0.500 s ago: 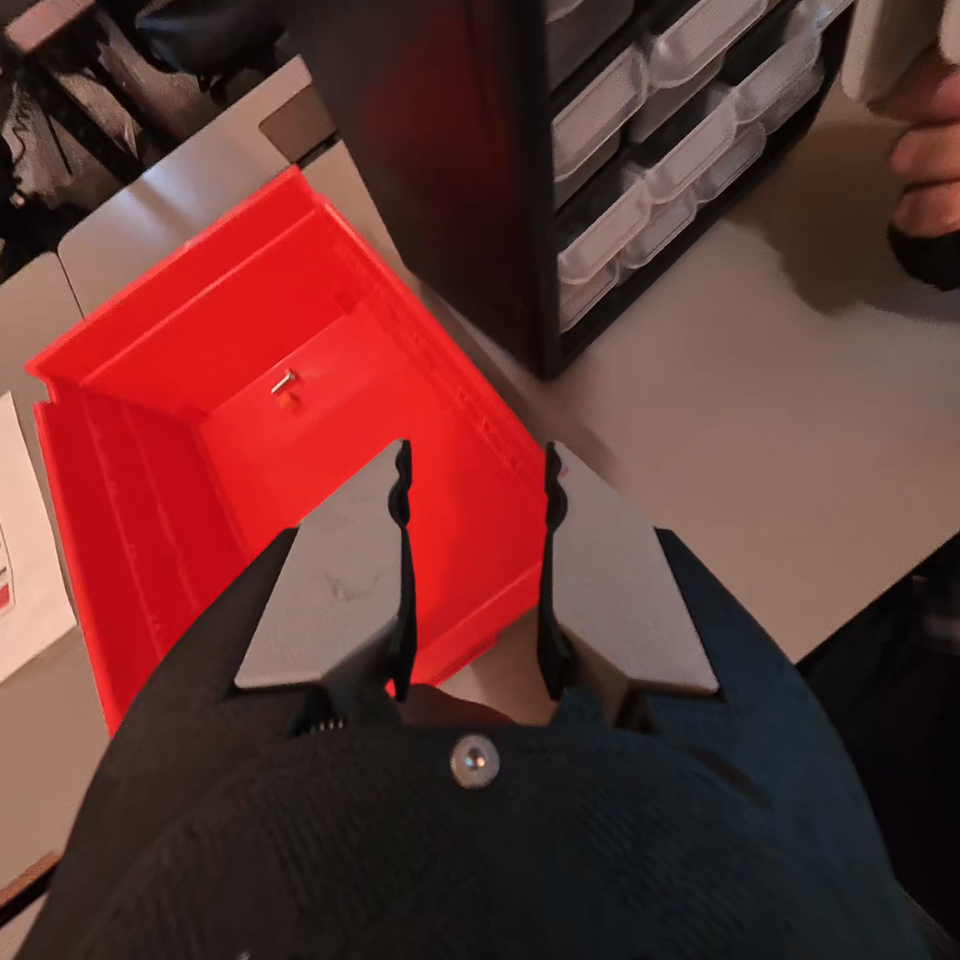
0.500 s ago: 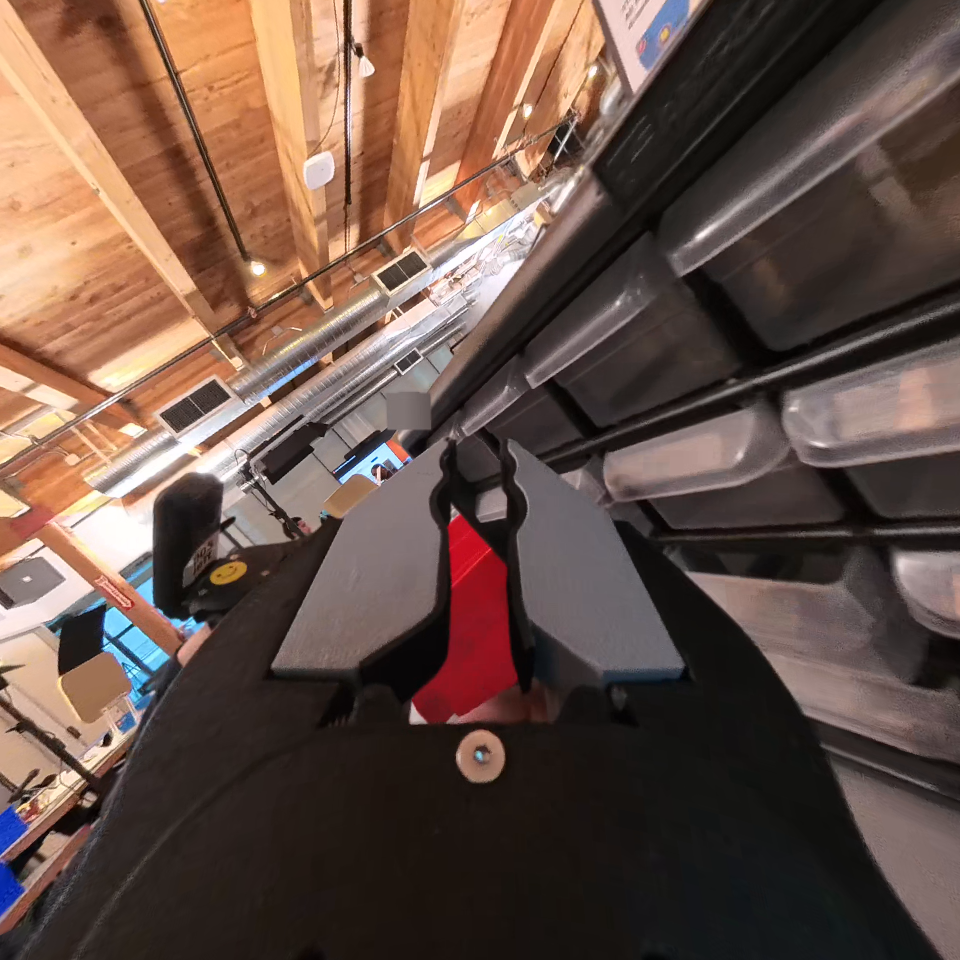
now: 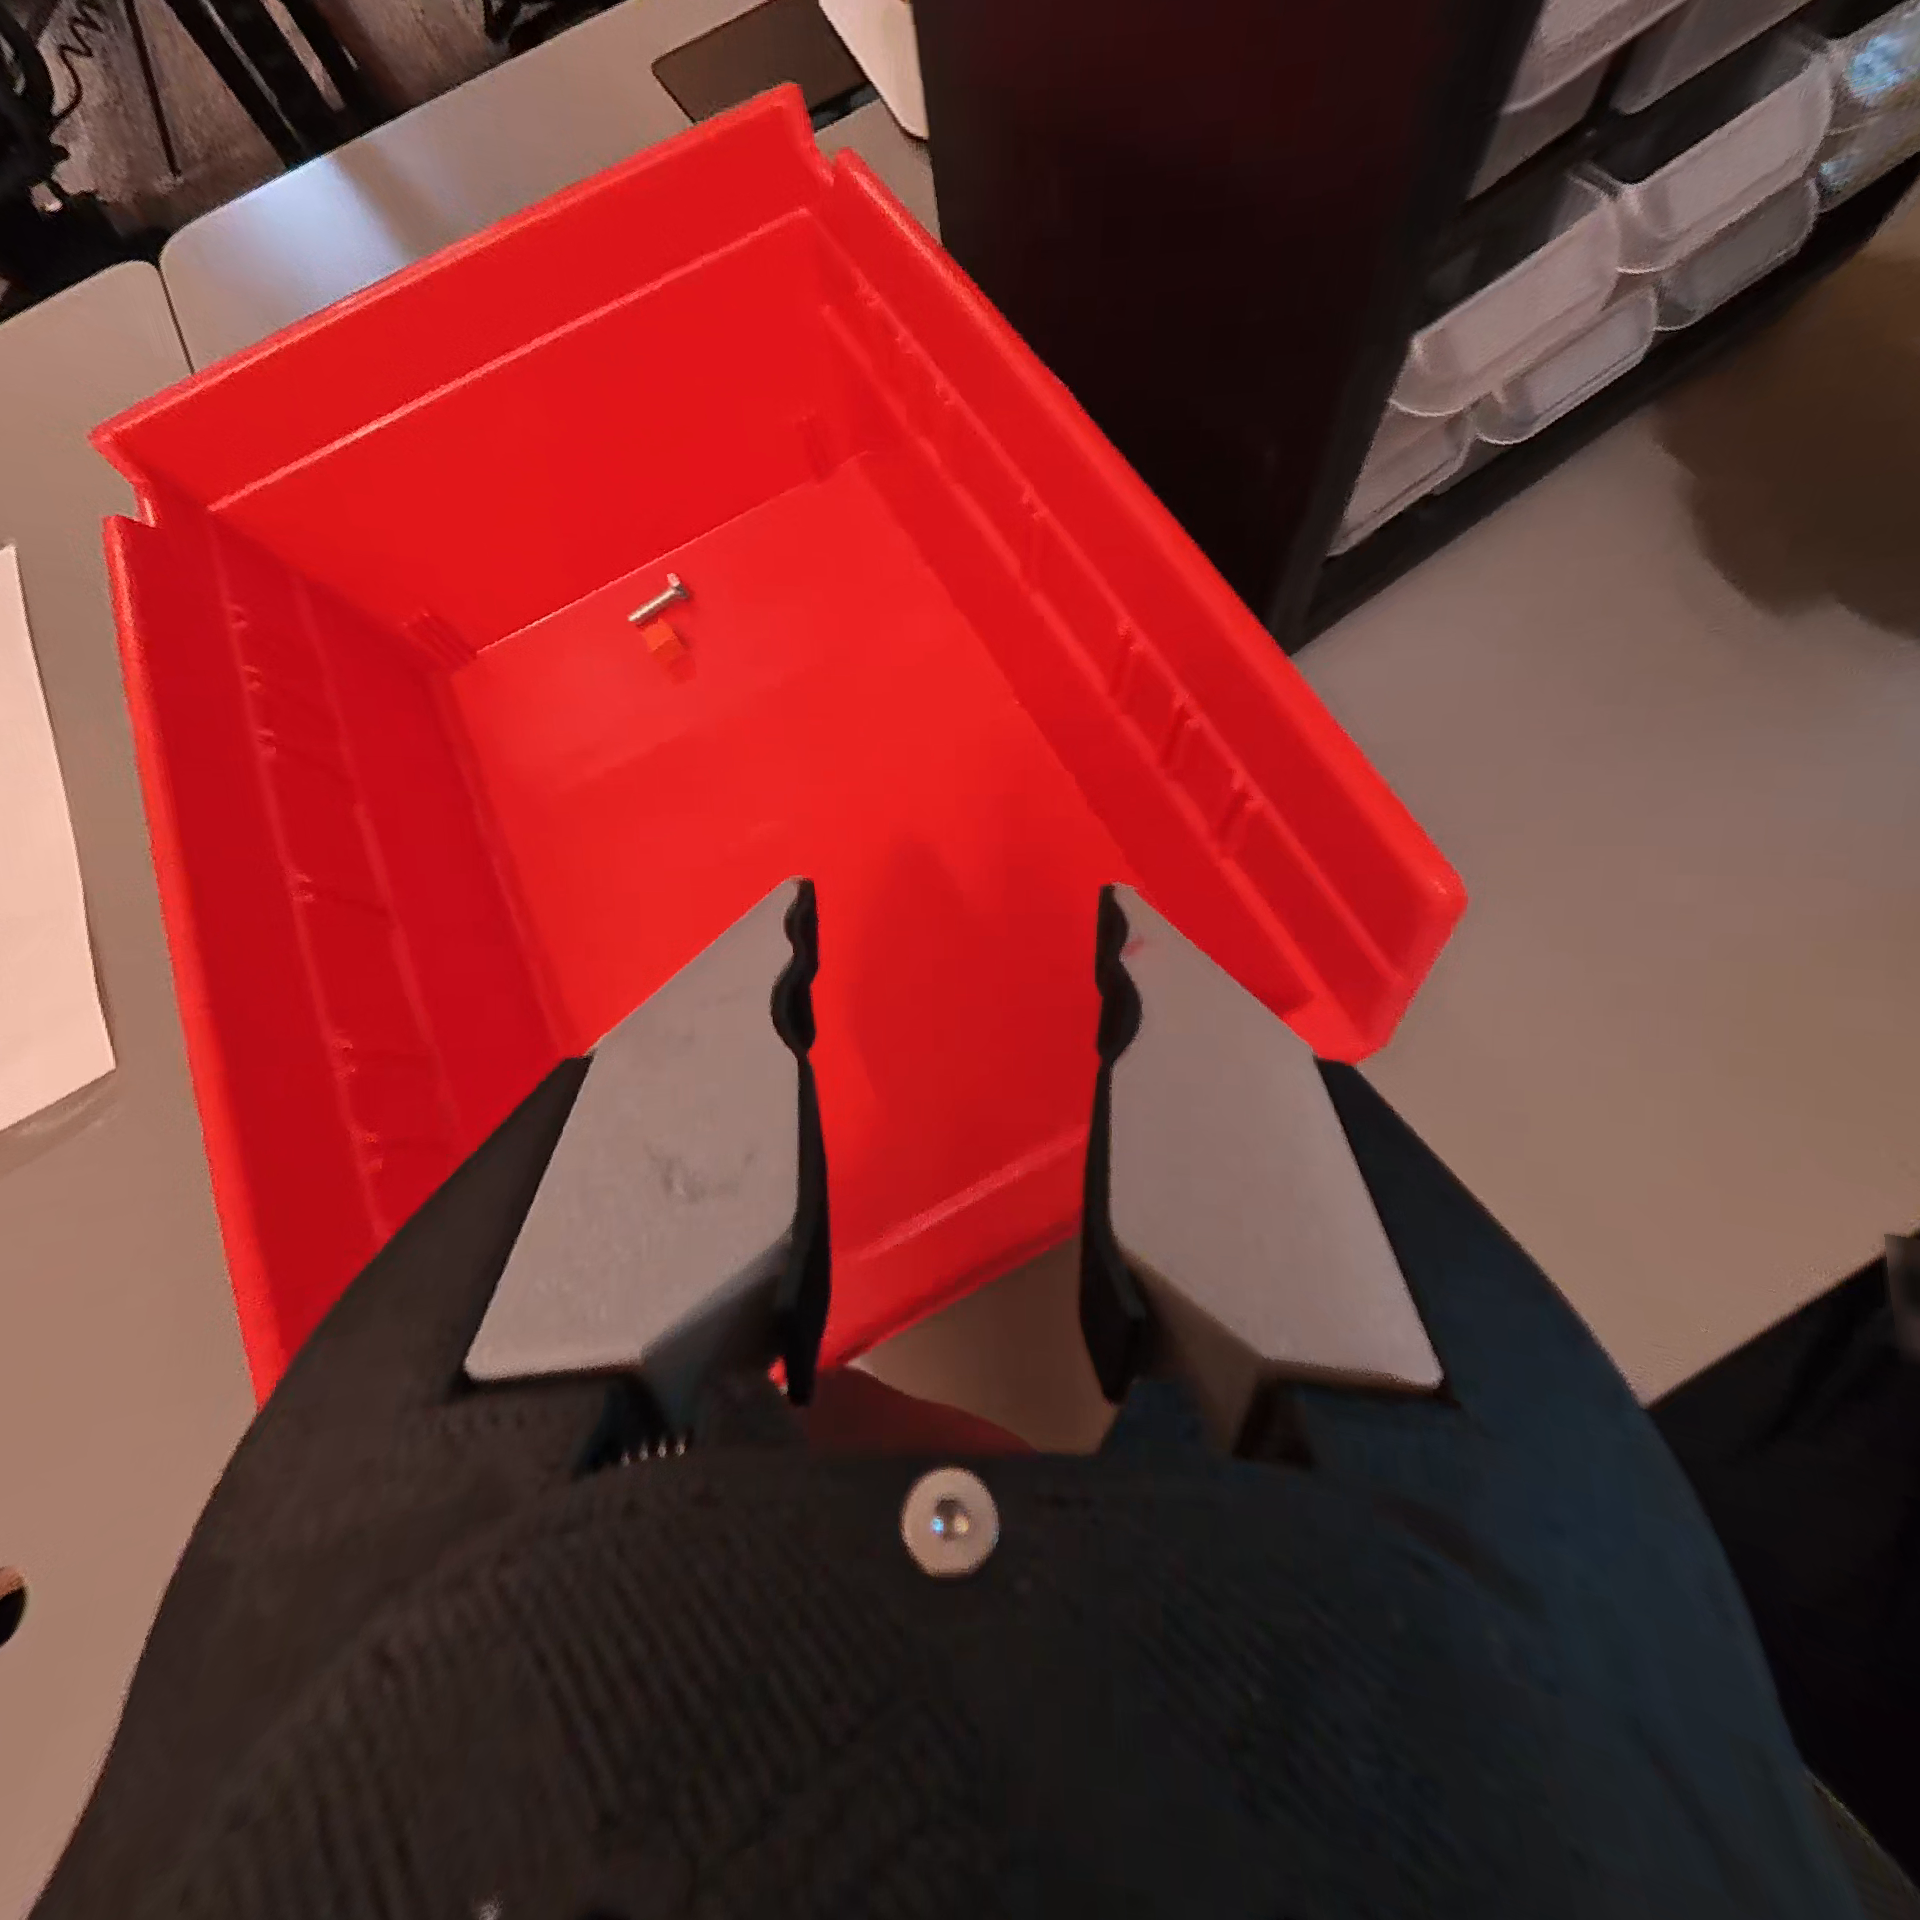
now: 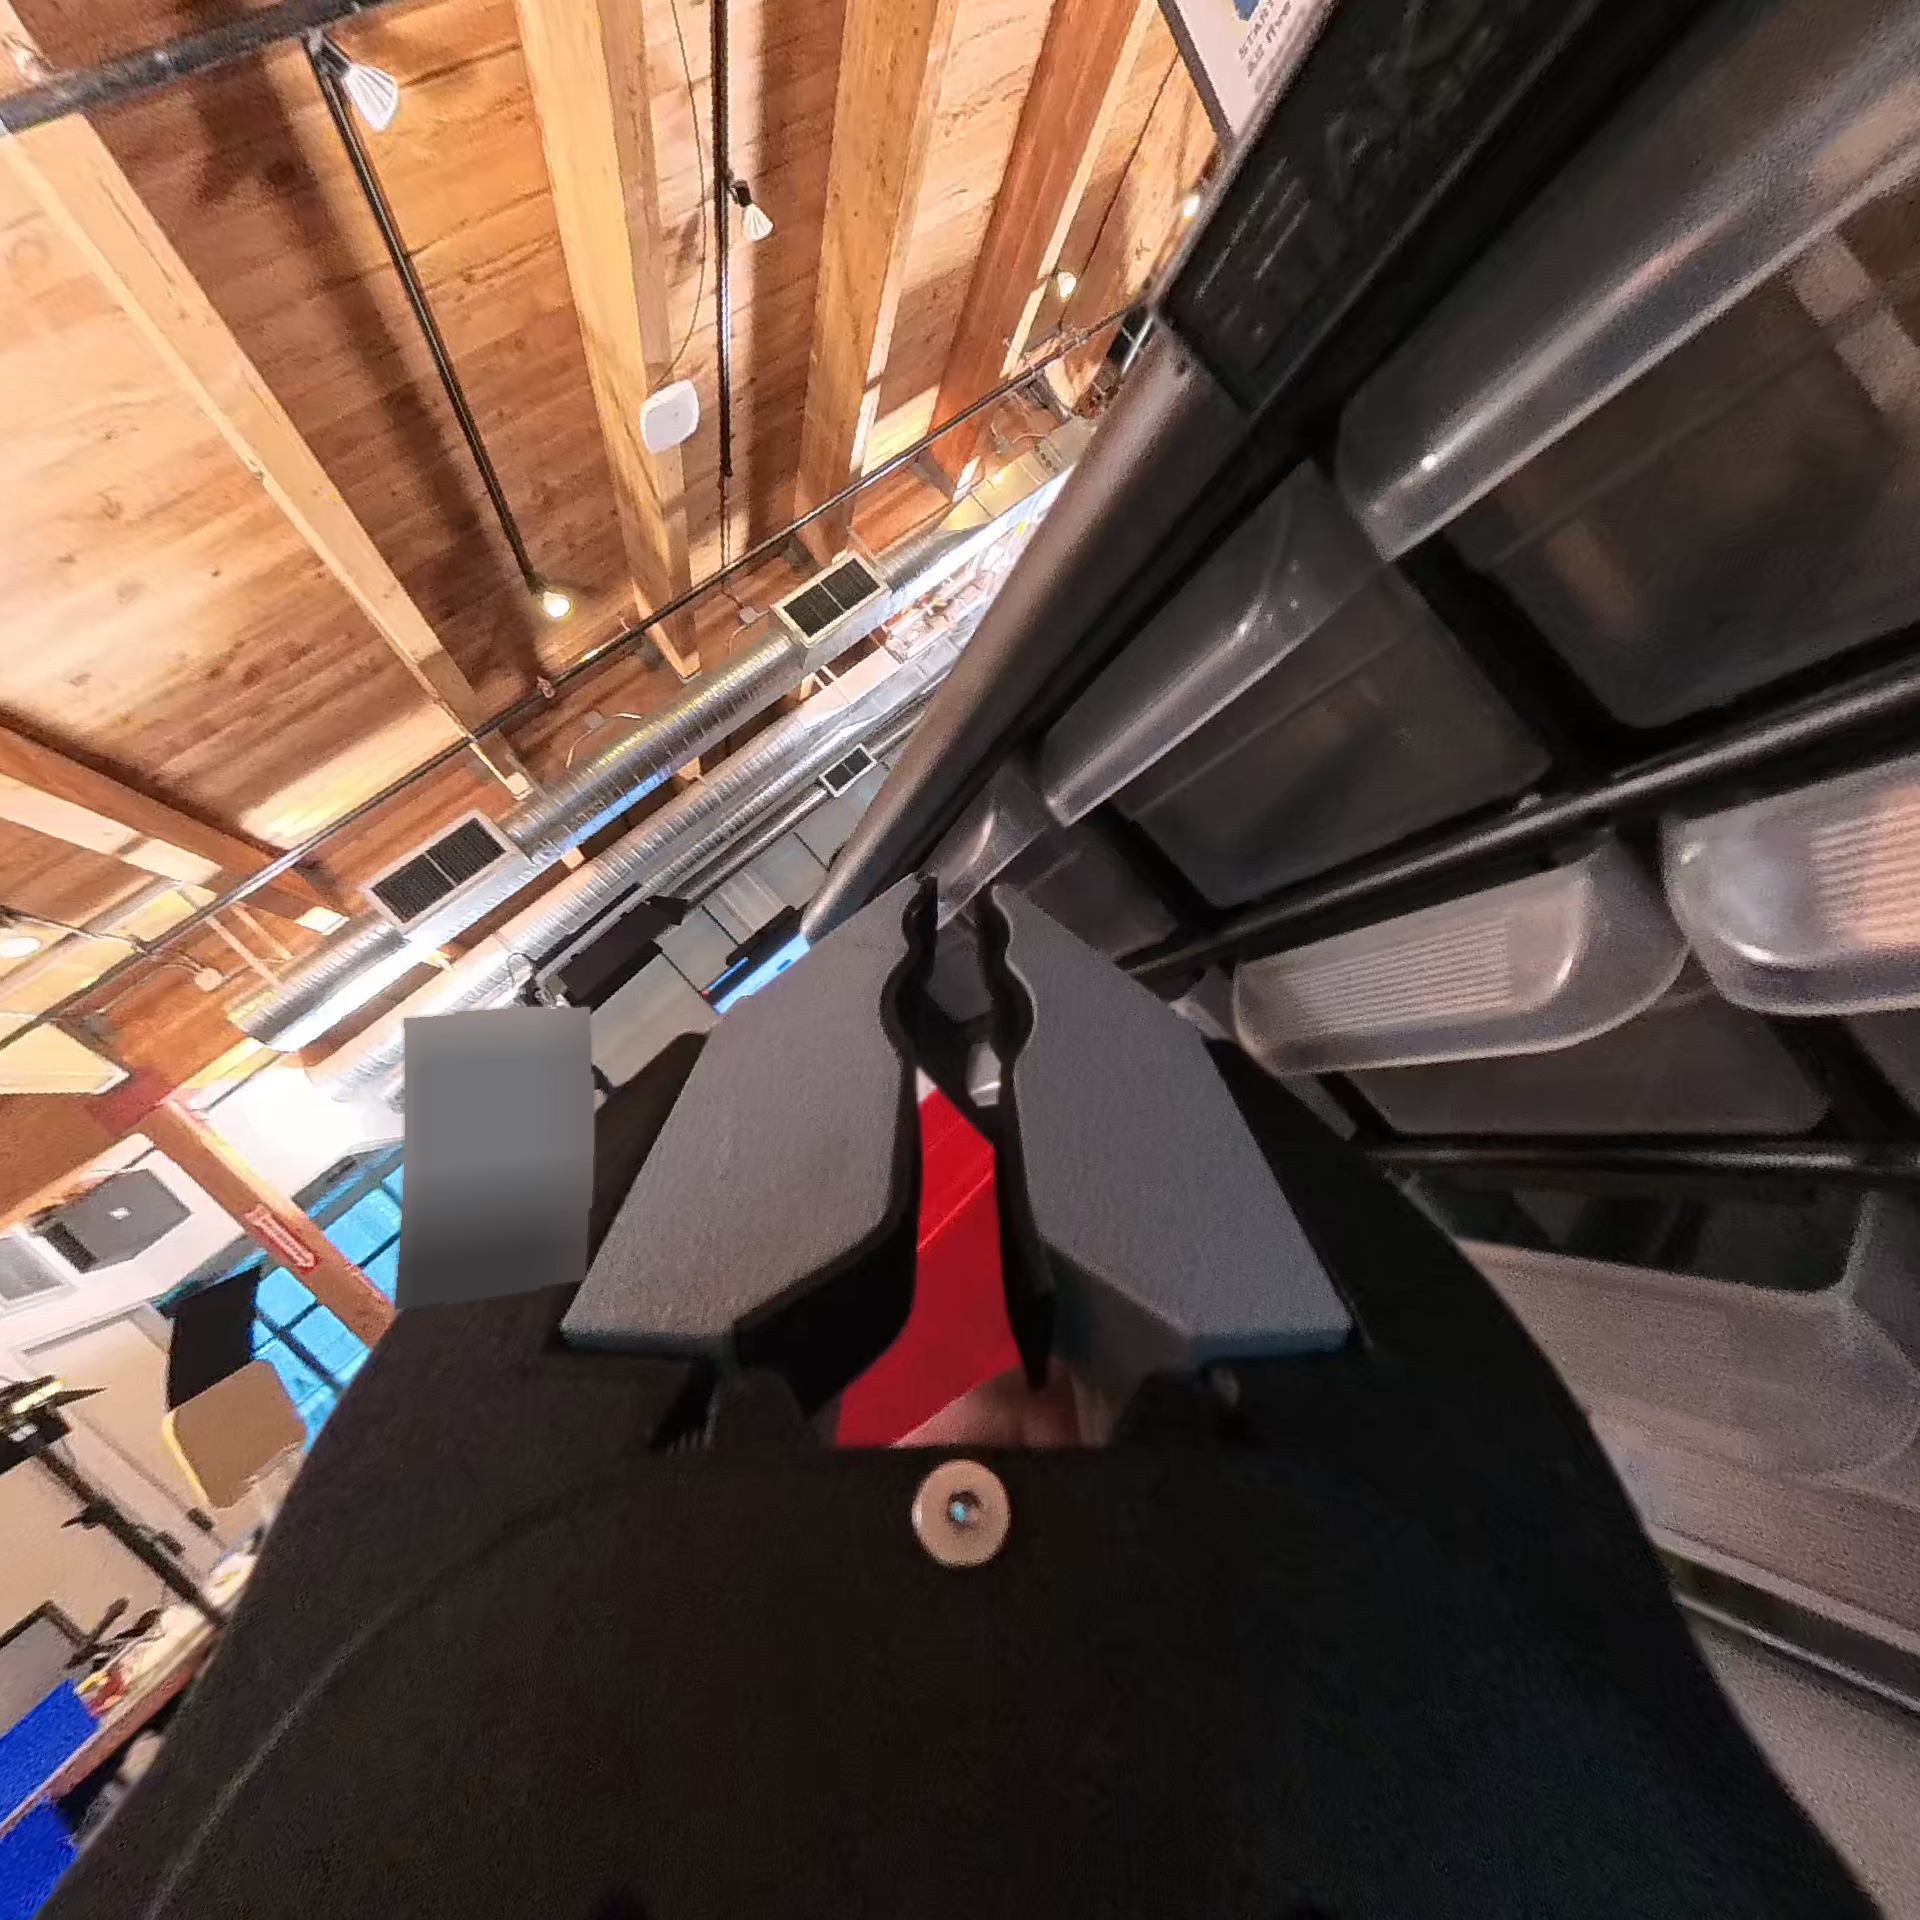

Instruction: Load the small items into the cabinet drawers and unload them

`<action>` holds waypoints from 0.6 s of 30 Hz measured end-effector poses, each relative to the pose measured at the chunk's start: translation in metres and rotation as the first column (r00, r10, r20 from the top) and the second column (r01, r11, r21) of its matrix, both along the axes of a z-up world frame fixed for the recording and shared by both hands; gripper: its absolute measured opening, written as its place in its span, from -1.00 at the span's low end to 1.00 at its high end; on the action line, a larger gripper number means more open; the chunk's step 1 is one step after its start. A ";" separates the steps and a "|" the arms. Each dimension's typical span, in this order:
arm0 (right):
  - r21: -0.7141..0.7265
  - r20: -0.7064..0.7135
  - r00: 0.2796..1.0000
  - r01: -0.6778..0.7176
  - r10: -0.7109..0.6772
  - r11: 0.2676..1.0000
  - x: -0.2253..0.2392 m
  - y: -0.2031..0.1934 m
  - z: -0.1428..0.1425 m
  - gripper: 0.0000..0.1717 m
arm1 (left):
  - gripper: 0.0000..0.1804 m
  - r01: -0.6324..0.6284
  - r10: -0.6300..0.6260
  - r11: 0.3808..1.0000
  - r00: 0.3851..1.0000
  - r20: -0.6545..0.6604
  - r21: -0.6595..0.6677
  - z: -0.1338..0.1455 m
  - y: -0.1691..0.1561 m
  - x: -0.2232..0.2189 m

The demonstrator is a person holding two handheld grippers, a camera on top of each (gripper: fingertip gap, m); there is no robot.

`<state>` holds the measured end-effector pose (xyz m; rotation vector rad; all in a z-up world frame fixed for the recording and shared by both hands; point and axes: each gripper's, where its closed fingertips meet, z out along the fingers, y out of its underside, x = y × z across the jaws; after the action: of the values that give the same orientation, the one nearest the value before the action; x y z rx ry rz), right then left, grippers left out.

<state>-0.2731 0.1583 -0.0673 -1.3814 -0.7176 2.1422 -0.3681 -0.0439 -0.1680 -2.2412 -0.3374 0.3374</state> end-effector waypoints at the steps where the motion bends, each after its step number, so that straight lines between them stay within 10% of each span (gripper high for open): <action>1: -0.006 -0.007 1.000 -0.016 0.016 1.000 0.003 -0.002 0.000 -0.95 | -0.42 -0.007 0.007 1.000 1.000 -0.004 -0.005 0.000 0.001 -0.004; 18: 0.046 -0.049 0.995 -0.090 0.092 0.995 0.059 -0.040 0.001 -0.97 | -0.53 -0.094 0.132 0.957 0.983 0.124 -0.275 -0.063 0.069 -0.138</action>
<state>-0.2144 0.1178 -0.0662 -1.2900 -0.8166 2.2099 -0.5066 0.0247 -0.2311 -2.5254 -0.5238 0.2993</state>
